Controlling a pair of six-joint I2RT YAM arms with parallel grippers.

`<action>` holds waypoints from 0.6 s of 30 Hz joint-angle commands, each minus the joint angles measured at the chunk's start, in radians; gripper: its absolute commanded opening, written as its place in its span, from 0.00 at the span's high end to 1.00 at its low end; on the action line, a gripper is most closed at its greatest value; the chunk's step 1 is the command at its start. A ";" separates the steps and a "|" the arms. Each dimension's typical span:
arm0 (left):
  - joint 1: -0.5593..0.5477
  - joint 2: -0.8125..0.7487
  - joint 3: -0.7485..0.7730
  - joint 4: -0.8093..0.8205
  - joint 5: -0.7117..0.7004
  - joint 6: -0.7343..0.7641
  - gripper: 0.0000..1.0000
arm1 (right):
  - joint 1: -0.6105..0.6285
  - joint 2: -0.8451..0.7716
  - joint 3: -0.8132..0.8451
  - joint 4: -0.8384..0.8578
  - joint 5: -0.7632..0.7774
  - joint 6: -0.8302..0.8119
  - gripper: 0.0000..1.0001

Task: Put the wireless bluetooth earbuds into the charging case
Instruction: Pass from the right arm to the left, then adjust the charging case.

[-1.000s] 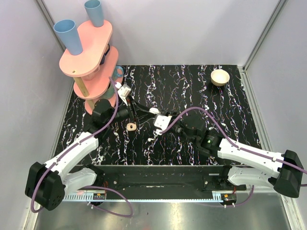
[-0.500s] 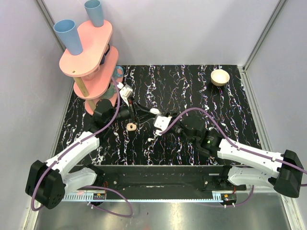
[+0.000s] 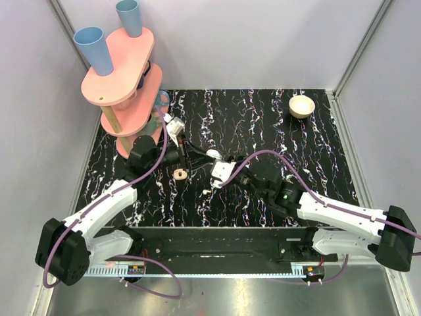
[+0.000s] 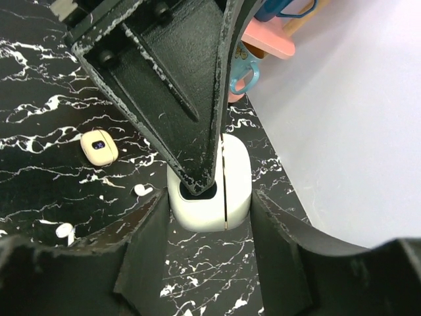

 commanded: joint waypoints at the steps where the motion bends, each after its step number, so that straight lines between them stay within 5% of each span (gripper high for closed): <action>1: 0.000 -0.022 0.020 -0.015 0.004 0.108 1.00 | 0.013 -0.040 -0.003 0.161 0.055 0.009 0.41; 6: 0.000 -0.108 -0.035 0.000 -0.117 0.172 1.00 | 0.013 -0.072 -0.029 0.236 0.150 0.072 0.08; 10: 0.000 -0.196 -0.100 0.037 -0.215 0.277 1.00 | 0.013 -0.109 -0.027 0.258 0.210 0.173 0.04; 14: 0.000 -0.277 -0.225 0.262 -0.318 0.304 1.00 | 0.012 -0.155 0.017 0.219 0.239 0.346 0.03; 18: 0.000 -0.299 -0.374 0.538 -0.335 0.320 1.00 | 0.007 -0.114 0.218 -0.148 0.265 0.627 0.01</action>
